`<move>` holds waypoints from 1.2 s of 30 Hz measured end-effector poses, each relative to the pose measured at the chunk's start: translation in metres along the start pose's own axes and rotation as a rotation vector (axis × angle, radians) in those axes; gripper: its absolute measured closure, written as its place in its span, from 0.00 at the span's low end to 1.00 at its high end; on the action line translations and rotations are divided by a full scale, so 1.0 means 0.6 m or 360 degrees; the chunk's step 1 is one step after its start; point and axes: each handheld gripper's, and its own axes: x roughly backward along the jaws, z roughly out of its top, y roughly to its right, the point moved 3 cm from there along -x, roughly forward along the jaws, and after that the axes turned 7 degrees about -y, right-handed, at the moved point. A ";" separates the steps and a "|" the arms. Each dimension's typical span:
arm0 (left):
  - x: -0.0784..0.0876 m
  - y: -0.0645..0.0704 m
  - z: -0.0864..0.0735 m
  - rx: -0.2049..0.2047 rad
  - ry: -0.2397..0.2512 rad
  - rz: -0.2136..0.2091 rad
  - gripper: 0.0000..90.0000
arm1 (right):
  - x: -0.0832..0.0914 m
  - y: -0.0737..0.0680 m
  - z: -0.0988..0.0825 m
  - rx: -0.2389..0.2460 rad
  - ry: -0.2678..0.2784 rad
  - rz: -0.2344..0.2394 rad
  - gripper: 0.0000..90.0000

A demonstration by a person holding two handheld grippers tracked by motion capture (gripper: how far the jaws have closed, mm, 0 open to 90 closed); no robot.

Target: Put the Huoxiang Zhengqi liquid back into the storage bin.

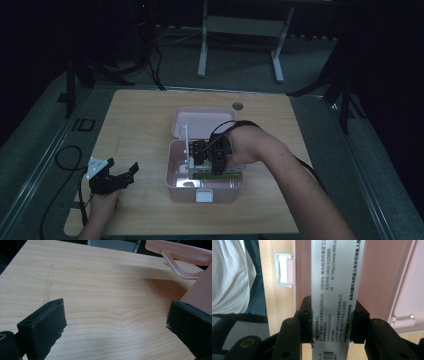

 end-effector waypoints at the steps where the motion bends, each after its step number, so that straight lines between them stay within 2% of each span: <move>1: 0.000 0.000 0.000 -0.0001 0.0000 0.0001 0.03 | -0.002 0.000 0.001 -0.0006 -0.0001 -0.0001 0.69; 16: 0.000 0.000 0.000 -0.0001 0.0000 -0.0003 0.03 | -0.041 0.005 0.006 -0.0011 0.0009 0.0025 0.69; 33: -0.001 0.000 -0.001 -0.0007 -0.0005 -0.0002 0.03 | -0.082 0.000 0.002 -0.0027 0.0001 0.0021 0.69; 36: -0.001 0.000 -0.001 -0.0008 -0.0005 -0.0001 0.03 | -0.096 -0.003 0.004 -0.0023 -0.0006 0.0040 0.69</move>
